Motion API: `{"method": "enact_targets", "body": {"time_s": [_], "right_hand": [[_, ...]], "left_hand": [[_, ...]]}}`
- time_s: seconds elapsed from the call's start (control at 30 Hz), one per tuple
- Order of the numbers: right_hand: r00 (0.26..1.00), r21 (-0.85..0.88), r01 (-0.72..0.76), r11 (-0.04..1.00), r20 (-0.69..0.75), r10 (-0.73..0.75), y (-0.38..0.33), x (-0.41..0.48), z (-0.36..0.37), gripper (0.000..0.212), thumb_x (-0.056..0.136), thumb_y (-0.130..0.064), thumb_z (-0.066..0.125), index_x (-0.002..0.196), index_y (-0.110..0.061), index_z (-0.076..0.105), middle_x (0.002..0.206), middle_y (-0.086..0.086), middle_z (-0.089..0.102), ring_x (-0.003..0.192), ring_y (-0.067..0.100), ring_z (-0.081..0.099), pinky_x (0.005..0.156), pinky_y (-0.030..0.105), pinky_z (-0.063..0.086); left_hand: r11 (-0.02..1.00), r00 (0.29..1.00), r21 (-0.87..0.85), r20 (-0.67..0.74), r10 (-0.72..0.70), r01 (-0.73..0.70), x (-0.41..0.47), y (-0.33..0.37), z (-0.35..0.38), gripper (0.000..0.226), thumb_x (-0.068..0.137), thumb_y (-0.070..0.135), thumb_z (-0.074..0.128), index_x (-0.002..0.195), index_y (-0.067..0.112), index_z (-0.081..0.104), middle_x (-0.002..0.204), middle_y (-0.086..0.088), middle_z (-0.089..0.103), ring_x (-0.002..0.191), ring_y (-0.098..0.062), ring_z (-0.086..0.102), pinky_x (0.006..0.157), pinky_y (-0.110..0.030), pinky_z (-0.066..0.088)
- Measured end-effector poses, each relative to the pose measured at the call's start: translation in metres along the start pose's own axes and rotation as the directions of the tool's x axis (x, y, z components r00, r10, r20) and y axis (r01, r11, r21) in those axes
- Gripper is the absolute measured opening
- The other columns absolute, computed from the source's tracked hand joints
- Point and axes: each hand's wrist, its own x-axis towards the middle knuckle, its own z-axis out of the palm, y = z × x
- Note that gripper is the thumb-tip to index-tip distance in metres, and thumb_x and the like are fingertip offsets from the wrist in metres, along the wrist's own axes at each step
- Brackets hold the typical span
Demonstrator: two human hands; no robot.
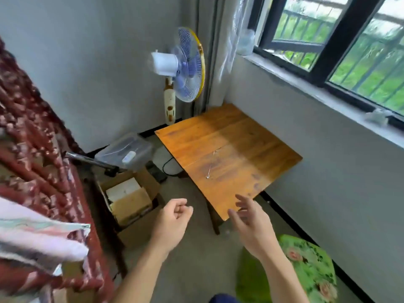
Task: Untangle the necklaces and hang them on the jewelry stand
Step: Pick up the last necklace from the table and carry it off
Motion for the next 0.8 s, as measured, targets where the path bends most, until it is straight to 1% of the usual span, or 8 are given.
{"method": "enact_targets", "body": {"time_s": [0.07,0.2,0.3,0.43,0.53,0.57,0.67,0.8], "right_hand": [[0.998,0.011,-0.046,0.999,-0.049,0.046,0.004,0.022,-0.012,0.047,0.096,-0.038,0.063,0.140,-0.029,0.050,0.119,-0.010,0.061,0.098,0.002,0.063,0.090,0.027,0.053],[0.985,0.068,-0.102,0.992,-0.135,0.111,0.014,0.067,-0.036,0.046,0.096,-0.038,0.063,0.139,-0.027,0.051,0.118,-0.010,0.062,0.099,0.000,0.063,0.089,0.029,0.054],[0.977,0.095,-0.122,0.988,-0.162,0.137,0.035,0.116,-0.046,0.045,0.097,-0.035,0.063,0.139,-0.025,0.052,0.119,-0.008,0.062,0.098,0.000,0.062,0.090,0.027,0.053],[0.986,0.044,-0.154,0.987,-0.062,0.156,0.083,0.199,-0.044,0.046,0.098,-0.037,0.060,0.141,-0.023,0.050,0.123,-0.005,0.061,0.094,0.000,0.059,0.089,0.023,0.049],[0.983,0.006,-0.177,0.984,0.049,0.177,0.109,0.274,-0.048,0.047,0.099,-0.039,0.058,0.143,-0.024,0.047,0.128,-0.003,0.060,0.100,0.008,0.061,0.086,0.035,0.058],[0.982,-0.006,-0.169,0.986,0.084,0.169,0.114,0.296,-0.049,0.047,0.099,-0.039,0.057,0.142,-0.024,0.047,0.128,-0.003,0.060,0.102,0.009,0.061,0.086,0.034,0.058],[0.977,-0.035,-0.115,0.993,0.177,0.119,0.124,0.359,-0.049,0.045,0.100,-0.040,0.055,0.142,-0.024,0.047,0.130,-0.003,0.060,0.104,0.009,0.060,0.088,0.023,0.050],[0.957,-0.064,-0.089,0.994,0.272,0.103,0.139,0.423,-0.035,0.046,0.102,-0.040,0.052,0.144,-0.025,0.045,0.134,-0.002,0.059,0.108,0.011,0.061,0.090,0.025,0.053]], "left_hand": [[1.000,0.998,0.019,0.065,0.009,-0.011,0.030,0.021,0.012,0.021,0.095,0.033,0.060,0.115,0.029,0.059,0.104,0.008,0.062,0.096,-0.006,0.060,0.083,-0.028,0.053],[0.992,0.990,0.077,0.111,0.092,-0.101,0.087,0.059,0.038,0.021,0.096,0.034,0.059,0.115,0.026,0.059,0.101,0.009,0.061,0.091,-0.001,0.058,0.074,-0.019,0.047],[0.989,0.987,0.095,0.123,0.101,-0.113,0.137,0.074,0.069,0.019,0.095,0.033,0.060,0.113,0.027,0.060,0.100,0.011,0.062,0.090,0.001,0.057,0.071,-0.014,0.046],[0.989,0.992,0.144,0.126,0.008,-0.026,0.202,0.072,0.120,0.024,0.096,0.034,0.059,0.119,0.026,0.058,0.101,0.011,0.060,0.091,0.002,0.056,0.069,-0.011,0.042],[0.980,0.992,0.186,0.089,-0.092,0.075,0.247,0.075,0.148,0.031,0.096,0.035,0.058,0.125,0.024,0.056,0.105,0.012,0.059,0.095,0.002,0.056,0.074,-0.015,0.044],[0.975,0.990,0.197,0.069,-0.121,0.106,0.262,0.078,0.154,0.033,0.096,0.036,0.058,0.127,0.024,0.055,0.106,0.013,0.059,0.096,0.002,0.056,0.075,-0.016,0.045],[0.961,0.981,0.195,-0.011,-0.196,0.195,0.302,0.087,0.169,0.034,0.096,0.037,0.057,0.128,0.026,0.054,0.108,0.013,0.060,0.091,0.006,0.058,0.076,-0.018,0.046],[0.957,0.969,0.164,-0.112,-0.221,0.238,0.350,0.082,0.187,0.036,0.096,0.036,0.058,0.129,0.025,0.054,0.109,0.011,0.061,0.097,0.001,0.059,0.083,-0.025,0.051]]}}
